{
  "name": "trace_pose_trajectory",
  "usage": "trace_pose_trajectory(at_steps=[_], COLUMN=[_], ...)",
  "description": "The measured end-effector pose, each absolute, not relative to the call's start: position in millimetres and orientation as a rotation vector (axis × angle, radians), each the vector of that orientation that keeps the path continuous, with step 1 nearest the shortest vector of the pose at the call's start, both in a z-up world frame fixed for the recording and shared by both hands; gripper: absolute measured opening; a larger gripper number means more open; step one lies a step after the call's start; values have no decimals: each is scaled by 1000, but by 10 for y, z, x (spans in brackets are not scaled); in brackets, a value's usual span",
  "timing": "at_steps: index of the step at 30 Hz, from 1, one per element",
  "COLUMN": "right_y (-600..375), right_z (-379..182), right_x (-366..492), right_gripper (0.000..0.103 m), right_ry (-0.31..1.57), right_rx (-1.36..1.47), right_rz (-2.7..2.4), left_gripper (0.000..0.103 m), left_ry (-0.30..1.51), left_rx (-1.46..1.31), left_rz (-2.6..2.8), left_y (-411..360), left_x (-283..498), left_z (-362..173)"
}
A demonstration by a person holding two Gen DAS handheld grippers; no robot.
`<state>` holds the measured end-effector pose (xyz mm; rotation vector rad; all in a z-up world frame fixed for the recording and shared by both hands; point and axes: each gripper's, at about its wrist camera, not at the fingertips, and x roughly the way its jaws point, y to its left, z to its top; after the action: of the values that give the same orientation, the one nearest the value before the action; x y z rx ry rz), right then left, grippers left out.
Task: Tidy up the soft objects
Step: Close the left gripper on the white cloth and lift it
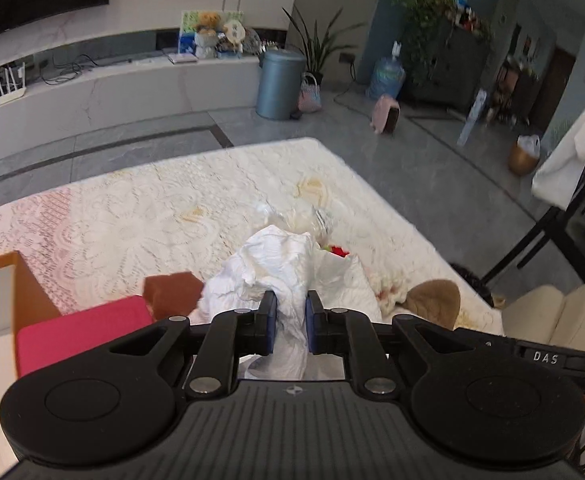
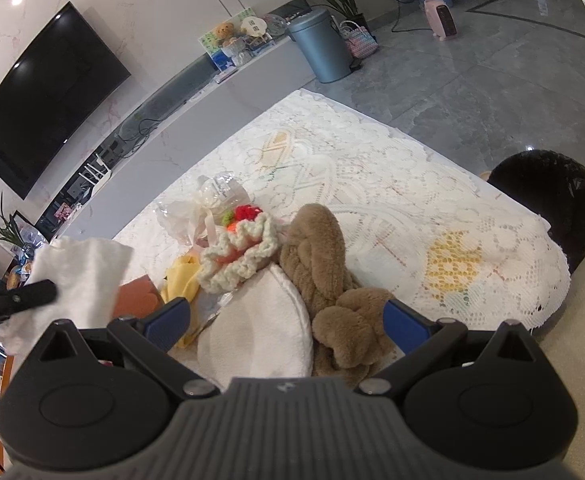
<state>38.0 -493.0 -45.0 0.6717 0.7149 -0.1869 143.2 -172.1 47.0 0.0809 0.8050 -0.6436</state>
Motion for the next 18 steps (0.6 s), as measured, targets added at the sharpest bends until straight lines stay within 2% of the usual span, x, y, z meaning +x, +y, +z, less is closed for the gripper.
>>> trace_pose_trajectory(at_steps=[7,18], right_y=[-4775,-4212], right_z=[-258,-334], right_x=[338,607], right_gripper=[101,101], right_ry=[670,812], right_rx=[659,529], right_rz=[-7,130], left_gripper=[16,16], left_ry=[777,714], left_rx=[27,-244], left_rz=[-683,-759], left_y=[-1534,-1067], left_x=[1363,1463], left_z=[576,985])
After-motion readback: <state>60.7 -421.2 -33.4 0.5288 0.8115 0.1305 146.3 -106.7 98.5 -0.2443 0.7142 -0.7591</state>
